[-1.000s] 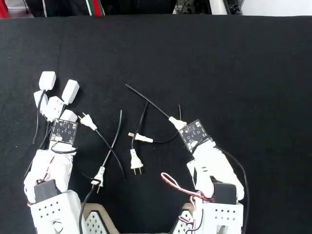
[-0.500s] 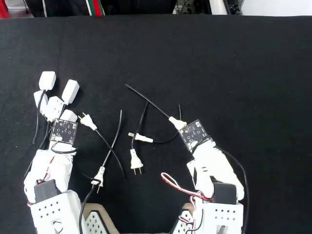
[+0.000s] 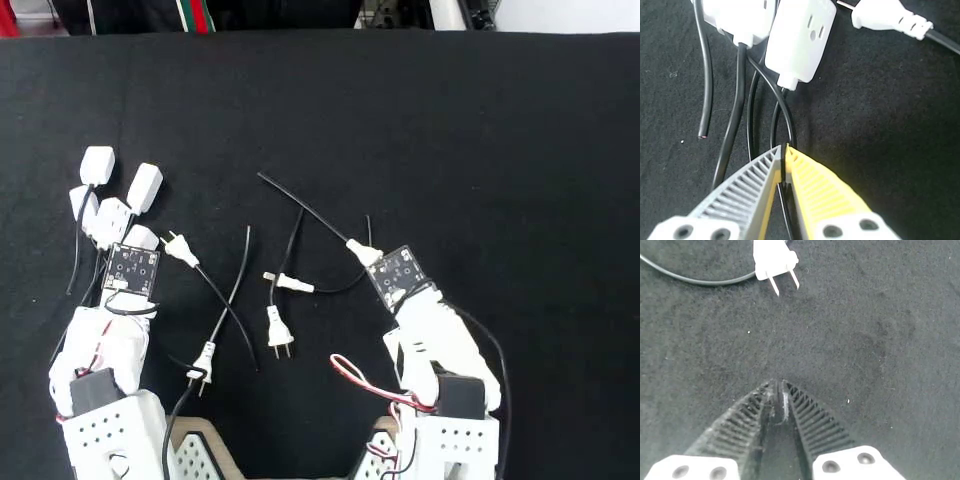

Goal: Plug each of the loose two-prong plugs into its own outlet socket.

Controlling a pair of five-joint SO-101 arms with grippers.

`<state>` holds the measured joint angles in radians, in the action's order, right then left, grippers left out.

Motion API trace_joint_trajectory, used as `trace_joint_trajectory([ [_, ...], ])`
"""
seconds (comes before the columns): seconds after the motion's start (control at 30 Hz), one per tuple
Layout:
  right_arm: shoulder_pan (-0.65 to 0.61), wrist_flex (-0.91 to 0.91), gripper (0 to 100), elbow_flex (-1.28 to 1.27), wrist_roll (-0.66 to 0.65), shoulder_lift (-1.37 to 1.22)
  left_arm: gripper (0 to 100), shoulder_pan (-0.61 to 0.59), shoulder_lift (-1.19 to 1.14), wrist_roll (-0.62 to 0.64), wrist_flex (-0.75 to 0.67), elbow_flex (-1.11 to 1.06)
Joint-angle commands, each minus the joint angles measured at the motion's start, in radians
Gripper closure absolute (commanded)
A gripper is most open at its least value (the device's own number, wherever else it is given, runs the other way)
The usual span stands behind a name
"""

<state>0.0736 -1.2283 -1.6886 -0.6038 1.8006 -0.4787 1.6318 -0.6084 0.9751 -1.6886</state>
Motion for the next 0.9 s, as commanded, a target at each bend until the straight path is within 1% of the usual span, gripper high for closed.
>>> trace_joint_trajectory([
  [0.0, 0.005, -0.006, 98.6, 0.004, -0.003, 0.05, 97, -0.012, 0.008, 0.002, 0.002, 0.002],
  [0.07, 0.005, -0.006, 98.6, 0.004, -0.003, 0.05, 97, -0.012, 0.008, 0.021, 0.003, 0.039],
  [0.2, 0.005, -0.006, 98.6, 0.004, -0.003, 0.05, 97, -0.01, -0.003, 0.158, 0.014, 0.186],
  [0.33, 0.005, -0.006, 98.6, 0.004, -0.003, 0.05, 90, 0.001, -0.018, 0.184, 0.152, 0.403],
  [0.4, 0.005, -0.006, 98.6, 0.004, -0.003, 0.05, 90, -0.001, -0.058, 0.204, 0.189, 0.498],
  [0.47, -0.002, -0.006, 98.6, 0.004, -0.005, 0.05, 91, 0.001, -0.129, 0.207, 0.186, 0.561],
  [0.53, 0.0, -0.006, 98.6, 0.004, -0.003, 0.05, 91, 0.027, -0.226, 0.204, 0.186, 0.608],
  [0.7, -0.035, -0.006, 98.6, 0.004, 0.0, 0.05, 91, 0.143, -0.471, 0.204, 0.184, 0.71],
  [0.8, -0.069, -0.006, 98.6, 0.004, 0.0, 0.05, 91, 0.189, -0.598, 0.209, 0.132, 0.763],
  [0.87, -0.083, -0.006, 98.6, 0.004, 0.0, 0.045, 91, 0.202, -0.677, 0.235, 0.087, 0.788],
])
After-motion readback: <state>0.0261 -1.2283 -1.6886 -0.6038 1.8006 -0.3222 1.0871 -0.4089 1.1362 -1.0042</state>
